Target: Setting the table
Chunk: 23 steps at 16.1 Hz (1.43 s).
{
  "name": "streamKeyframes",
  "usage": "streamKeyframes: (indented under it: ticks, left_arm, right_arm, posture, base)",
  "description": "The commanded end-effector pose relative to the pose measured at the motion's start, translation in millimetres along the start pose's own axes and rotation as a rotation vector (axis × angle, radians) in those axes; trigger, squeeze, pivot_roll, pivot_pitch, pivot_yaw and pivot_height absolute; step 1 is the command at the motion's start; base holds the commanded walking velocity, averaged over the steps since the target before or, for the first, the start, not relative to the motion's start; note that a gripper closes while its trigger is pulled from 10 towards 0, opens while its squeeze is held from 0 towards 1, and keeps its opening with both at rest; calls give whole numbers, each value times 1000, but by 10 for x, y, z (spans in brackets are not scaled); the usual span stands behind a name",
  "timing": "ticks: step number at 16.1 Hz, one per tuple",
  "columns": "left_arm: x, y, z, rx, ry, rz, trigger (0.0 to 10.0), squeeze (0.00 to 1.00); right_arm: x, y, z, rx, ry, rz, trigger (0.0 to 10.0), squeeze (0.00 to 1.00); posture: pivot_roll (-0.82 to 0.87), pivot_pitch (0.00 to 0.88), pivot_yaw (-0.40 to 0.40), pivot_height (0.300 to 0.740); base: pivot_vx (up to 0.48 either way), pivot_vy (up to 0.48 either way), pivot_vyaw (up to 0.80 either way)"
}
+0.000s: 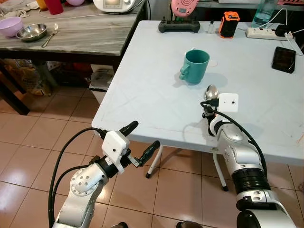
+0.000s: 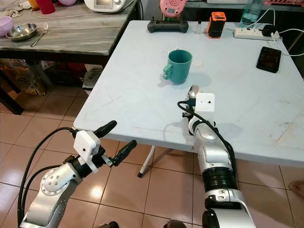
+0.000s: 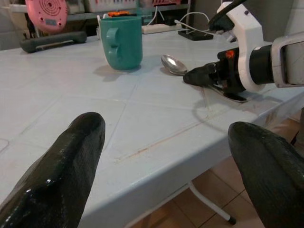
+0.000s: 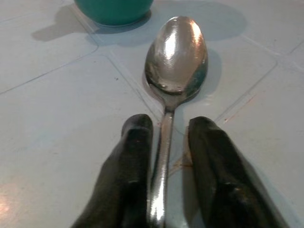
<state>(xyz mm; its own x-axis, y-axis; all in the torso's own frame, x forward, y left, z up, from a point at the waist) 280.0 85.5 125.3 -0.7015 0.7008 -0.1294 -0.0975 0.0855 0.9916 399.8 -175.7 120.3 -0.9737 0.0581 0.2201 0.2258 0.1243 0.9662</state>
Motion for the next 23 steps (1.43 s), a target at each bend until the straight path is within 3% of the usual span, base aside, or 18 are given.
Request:
streamKeyframes:
  ticks: [1, 11, 12, 16, 18, 21, 22, 23]
  left_arm:
    - [8, 36, -5, -10, -13, -2, 10000, 0]
    - [-15, 16, -32, -4, -43, 12, 10000, 0]
    - [-18, -13, 20, -8, -10, 18, 10000, 0]
    - [17, -185, 466, -9, 260, 70, 10000, 0]
    - [87, -205, 741, -3, 414, 69, 10000, 0]
    - [167, -198, 930, 14, 538, 50, 10000, 0]
    - [188, -207, 963, 31, 572, 40, 10000, 0]
    - [194, -217, 965, 37, 578, 37, 10000, 0]
  right_arm:
    - [63, -483, 1, -10, 1, 170, 0, 0]
    - [80, -520, 4, -41, 1, 180, 0, 0]
    - [85, -514, 13, -60, 1, 174, 0, 0]
    - [171, -379, -3, -100, -32, 63, 0, 0]
    - [308, -212, -124, -63, -75, -67, 0, 0]
    - [523, -10, -325, 23, -155, -211, 0, 0]
    - [602, 42, -365, 54, -166, -247, 5804, 0]
    - [654, 69, -388, 60, -169, -268, 10000, 0]
  posture:
    - [-221, 153, 55, 740]
    - [-226, 153, 51, 740]
    - [-226, 153, 51, 740]
    - [-226, 153, 48, 740]
    - [-224, 148, 43, 740]
    - [-228, 141, 48, 740]
    - [-231, 137, 49, 740]
    - [-232, 135, 51, 740]
  base:
    - [0, 0, 0]
    - [0, 0, 0]
    - [0, 0, 0]
    - [0, 0, 0]
    - [0, 0, 0]
    - [0, 0, 0]
    - [0, 0, 0]
    - [0, 0, 0]
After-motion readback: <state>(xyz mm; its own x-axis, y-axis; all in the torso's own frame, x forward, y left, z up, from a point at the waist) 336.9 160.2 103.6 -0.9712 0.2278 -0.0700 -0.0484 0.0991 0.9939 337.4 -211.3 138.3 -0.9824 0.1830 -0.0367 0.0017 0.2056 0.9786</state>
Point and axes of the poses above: a point about 5 cm out from each wrist's last joint towards the gripper, its own x axis pointing back from the gripper into the wrist, its own y axis along the axis of the wrist's last joint, z = x × y, the point moved 4 cm from there along -x, pointing out of the wrist towards the gripper, and after that the axes turned 7 degrees about x, right-handed, at the moved point
